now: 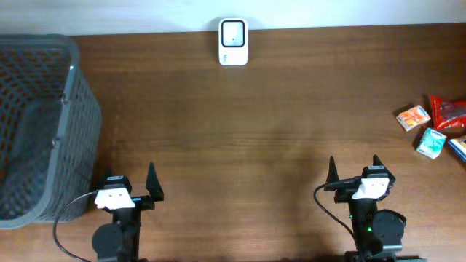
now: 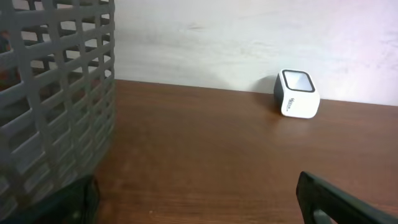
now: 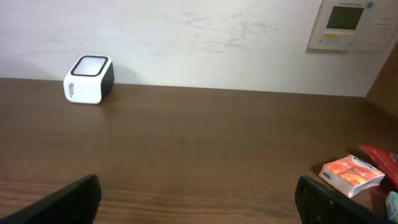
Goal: Scan the item barcode
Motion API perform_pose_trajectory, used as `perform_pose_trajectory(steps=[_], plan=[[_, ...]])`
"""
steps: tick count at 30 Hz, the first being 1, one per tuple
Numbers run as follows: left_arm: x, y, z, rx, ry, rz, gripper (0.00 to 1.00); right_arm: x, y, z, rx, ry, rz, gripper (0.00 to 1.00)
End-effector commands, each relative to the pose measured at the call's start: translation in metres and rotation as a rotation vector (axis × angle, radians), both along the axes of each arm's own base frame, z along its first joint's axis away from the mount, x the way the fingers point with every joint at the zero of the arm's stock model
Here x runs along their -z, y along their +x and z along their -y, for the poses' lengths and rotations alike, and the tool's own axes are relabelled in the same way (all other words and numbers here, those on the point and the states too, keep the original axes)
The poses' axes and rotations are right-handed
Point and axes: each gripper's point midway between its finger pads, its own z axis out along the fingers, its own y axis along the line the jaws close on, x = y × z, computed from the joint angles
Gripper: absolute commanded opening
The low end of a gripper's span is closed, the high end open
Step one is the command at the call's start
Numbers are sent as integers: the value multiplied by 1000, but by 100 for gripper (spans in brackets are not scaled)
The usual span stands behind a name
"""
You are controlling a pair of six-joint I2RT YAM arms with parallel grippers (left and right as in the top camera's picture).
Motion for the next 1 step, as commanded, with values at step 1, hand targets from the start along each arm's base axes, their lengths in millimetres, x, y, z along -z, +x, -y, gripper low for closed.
perform_pose_trajectory(steps=[1], plan=[[2, 0, 0, 0, 17, -1, 99, 3, 0, -1, 1, 7, -1, 99]])
